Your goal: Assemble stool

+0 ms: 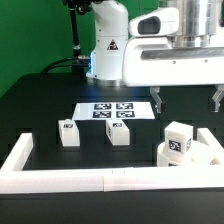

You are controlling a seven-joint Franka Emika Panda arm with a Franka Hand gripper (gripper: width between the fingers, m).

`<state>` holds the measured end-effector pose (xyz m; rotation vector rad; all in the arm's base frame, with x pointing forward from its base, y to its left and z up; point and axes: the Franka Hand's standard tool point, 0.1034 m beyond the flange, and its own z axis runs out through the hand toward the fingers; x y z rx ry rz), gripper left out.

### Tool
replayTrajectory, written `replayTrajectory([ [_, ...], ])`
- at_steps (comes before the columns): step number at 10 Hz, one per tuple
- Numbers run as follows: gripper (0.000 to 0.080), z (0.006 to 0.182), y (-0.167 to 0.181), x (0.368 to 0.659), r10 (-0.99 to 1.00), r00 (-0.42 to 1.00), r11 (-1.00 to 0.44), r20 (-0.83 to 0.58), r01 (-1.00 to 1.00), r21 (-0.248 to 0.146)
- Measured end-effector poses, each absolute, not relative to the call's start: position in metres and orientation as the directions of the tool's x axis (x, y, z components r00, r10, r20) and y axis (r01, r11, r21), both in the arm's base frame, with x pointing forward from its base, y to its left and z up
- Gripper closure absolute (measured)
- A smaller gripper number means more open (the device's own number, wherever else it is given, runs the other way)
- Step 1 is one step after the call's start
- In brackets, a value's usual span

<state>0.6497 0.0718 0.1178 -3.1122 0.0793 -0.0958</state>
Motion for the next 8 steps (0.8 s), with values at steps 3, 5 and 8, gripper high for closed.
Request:
replayTrajectory([
  [3,0.0151,0.114,0.07,0.649,0.135,0.989,-0.991,0.059,0.136,-0.017],
  [5,0.0151,0.098,0.066,0.65,0.27,0.962,-0.962,0.042,0.272,-0.037],
  [8,0.0151,0.099,0.076,0.653,0.494,0.867,-0.869,0.059,0.495,-0.002],
])
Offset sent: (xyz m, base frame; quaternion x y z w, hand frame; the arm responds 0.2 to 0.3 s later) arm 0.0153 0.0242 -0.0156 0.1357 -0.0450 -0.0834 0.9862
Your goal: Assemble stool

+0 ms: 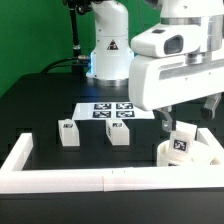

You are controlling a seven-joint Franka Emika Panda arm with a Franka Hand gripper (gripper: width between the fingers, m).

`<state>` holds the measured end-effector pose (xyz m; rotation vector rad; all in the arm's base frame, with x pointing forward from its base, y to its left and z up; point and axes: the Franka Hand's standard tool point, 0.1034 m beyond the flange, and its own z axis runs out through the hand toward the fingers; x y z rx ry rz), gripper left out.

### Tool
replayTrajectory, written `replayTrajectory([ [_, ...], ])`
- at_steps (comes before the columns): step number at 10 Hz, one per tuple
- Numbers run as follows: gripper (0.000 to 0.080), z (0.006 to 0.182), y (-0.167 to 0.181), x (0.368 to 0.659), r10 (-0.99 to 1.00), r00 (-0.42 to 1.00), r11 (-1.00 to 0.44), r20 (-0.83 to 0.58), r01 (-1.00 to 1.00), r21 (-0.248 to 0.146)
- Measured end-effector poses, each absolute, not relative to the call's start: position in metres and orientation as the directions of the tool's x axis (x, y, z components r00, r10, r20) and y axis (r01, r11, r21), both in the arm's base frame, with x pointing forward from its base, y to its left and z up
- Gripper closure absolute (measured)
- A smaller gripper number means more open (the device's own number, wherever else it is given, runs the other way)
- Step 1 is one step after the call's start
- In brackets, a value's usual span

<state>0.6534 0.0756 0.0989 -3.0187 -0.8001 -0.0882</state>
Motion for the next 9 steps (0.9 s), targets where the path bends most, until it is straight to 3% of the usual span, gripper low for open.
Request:
replayTrajectory([
  [3,0.0151,0.099,0.069,0.653,0.69,0.723,-0.724,0.04,0.69,0.019],
  [7,0.0151,0.113,0.061,0.658,0.963,0.264,-0.261,-0.051,0.964,0.057],
  [9,0.0151,0.111,0.06,0.657,0.987,0.144,-0.141,-0.065,0.989,0.049],
])
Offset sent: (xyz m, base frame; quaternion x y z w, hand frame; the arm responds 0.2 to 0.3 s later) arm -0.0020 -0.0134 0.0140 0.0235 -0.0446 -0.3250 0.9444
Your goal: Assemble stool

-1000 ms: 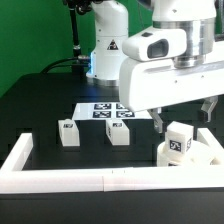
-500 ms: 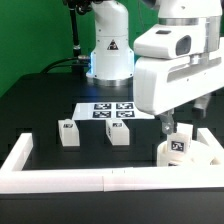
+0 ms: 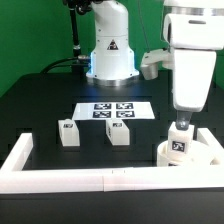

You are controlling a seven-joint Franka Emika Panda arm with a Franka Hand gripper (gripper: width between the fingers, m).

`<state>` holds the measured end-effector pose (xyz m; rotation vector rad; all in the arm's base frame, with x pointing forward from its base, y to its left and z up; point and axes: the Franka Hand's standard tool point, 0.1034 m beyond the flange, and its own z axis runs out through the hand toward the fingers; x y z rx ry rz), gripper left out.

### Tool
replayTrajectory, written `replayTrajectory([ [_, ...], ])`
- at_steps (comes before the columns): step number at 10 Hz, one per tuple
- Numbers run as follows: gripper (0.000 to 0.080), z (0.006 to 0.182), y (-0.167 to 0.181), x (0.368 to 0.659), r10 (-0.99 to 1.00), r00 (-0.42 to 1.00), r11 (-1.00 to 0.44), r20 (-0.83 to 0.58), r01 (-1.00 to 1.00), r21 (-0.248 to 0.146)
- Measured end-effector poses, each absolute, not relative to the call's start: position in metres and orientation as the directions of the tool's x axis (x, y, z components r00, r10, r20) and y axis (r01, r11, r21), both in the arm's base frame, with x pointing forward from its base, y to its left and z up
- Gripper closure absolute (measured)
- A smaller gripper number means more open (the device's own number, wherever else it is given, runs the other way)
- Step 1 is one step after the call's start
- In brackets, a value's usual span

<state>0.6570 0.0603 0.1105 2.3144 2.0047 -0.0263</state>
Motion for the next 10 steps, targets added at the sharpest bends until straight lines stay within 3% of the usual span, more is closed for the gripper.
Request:
replayTrajectory([
  [4,0.0151,0.113,0.057,0.659,0.985,-0.131,0.135,-0.113,0.991,0.024],
  [5,0.0151,0.125,0.078,0.674,0.947,-0.286,0.291,-0.146,0.957,0.013],
  [7,0.0151,0.126,0.092,0.677,0.872,-0.462,0.466,-0.161,0.885,-0.01],
  [10,0.0151,0.128,0.086,0.678,0.786,-0.592,0.594,-0.176,0.803,-0.048],
])
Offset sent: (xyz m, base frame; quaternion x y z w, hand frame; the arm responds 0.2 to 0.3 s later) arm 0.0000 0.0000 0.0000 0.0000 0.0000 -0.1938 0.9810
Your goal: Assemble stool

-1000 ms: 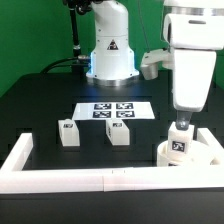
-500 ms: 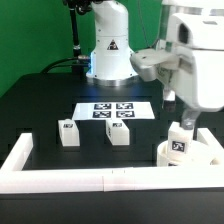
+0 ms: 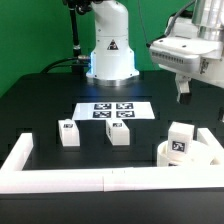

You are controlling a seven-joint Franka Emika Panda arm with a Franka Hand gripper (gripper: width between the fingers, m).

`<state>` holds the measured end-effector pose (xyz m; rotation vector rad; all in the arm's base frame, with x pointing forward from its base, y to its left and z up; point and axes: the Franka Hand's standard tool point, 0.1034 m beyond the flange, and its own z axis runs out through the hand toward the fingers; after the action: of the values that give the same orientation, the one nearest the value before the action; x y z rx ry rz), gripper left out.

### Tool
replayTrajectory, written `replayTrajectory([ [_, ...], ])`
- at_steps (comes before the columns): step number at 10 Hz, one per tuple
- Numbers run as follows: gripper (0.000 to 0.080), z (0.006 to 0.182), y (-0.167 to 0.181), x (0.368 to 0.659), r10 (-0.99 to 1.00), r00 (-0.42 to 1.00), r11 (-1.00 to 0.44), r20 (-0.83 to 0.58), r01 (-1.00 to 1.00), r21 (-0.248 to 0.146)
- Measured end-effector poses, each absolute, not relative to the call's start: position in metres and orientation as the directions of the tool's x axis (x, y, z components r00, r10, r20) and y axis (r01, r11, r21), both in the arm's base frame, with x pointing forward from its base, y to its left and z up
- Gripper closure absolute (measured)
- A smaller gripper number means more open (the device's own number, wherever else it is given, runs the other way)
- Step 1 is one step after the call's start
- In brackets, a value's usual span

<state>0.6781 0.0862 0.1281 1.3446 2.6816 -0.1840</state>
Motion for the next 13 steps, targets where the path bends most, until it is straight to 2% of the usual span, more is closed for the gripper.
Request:
replayTrajectory([
  [3,0.0151,0.128,0.081,0.679,0.701,-0.689,0.688,-0.183,0.721,-0.079],
  [4,0.0151,0.125,0.08,0.676,0.653,-0.728,0.722,-0.208,0.682,-0.121],
  [6,0.0151,0.106,0.099,0.658,0.512,-0.827,0.768,-0.231,0.562,-0.308],
  [7,0.0151,0.101,0.109,0.661,0.459,-0.862,0.797,-0.215,0.506,-0.328],
  [8,0.0151,0.102,0.112,0.662,0.431,-0.878,0.816,-0.209,0.478,-0.326],
  [9,0.0151,0.104,0.11,0.665,0.397,-0.893,0.842,-0.21,0.446,-0.304],
  [11,0.0151,0.101,0.108,0.664,0.387,-0.9,0.845,-0.202,0.434,-0.312],
  [12,0.0151,0.103,0.109,0.67,0.356,-0.91,0.868,-0.214,0.406,-0.286],
  [13,0.0151,0.108,0.11,0.678,0.262,-0.93,0.925,-0.256,0.318,-0.206],
])
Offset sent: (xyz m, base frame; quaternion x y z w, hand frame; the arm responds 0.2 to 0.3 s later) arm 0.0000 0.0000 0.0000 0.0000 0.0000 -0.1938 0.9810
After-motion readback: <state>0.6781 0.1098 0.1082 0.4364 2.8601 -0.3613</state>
